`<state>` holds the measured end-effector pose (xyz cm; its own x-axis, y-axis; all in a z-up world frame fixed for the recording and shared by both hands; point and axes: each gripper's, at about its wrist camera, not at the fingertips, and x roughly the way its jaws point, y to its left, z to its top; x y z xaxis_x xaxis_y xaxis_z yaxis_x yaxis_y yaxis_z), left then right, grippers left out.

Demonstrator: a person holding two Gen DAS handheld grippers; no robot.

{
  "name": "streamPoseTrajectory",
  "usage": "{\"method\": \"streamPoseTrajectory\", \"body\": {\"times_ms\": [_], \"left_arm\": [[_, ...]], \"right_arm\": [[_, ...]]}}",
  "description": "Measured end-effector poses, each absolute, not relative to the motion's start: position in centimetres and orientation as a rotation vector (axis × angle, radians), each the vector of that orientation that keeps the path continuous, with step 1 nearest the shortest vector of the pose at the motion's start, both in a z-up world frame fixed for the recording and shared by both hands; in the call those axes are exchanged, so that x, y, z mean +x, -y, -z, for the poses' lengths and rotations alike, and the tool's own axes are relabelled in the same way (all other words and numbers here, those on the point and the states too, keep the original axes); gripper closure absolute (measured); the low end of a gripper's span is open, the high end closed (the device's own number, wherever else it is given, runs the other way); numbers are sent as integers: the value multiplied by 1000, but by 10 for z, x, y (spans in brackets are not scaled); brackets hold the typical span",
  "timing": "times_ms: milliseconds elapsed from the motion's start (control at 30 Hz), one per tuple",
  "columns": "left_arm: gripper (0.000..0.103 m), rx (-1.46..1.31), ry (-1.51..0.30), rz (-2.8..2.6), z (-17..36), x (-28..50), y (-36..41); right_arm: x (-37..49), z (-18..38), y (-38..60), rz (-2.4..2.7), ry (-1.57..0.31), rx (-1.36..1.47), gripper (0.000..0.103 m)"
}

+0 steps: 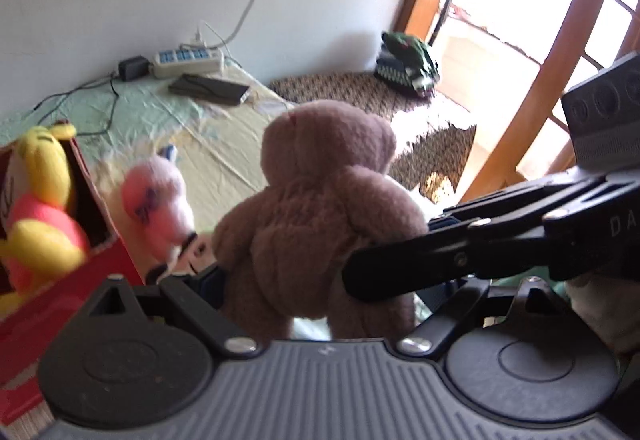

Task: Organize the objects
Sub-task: 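Lift the pink teddy bear with the right tool and carry it over the red box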

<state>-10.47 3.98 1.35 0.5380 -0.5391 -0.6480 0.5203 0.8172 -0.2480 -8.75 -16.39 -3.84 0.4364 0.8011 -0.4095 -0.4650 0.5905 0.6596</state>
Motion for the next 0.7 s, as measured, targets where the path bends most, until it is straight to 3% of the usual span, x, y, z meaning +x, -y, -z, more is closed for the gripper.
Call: {"method": "streamPoseTrajectory", "body": {"times_ms": [233, 700], "left_arm": [[14, -73, -676, 485, -52, -93, -77], [14, -130, -632, 204, -81, -64, -199]], "right_arm": [[-56, 11, 127, -913, -637, 505, 75], [6, -28, 0, -1024, -604, 429, 75]]}}
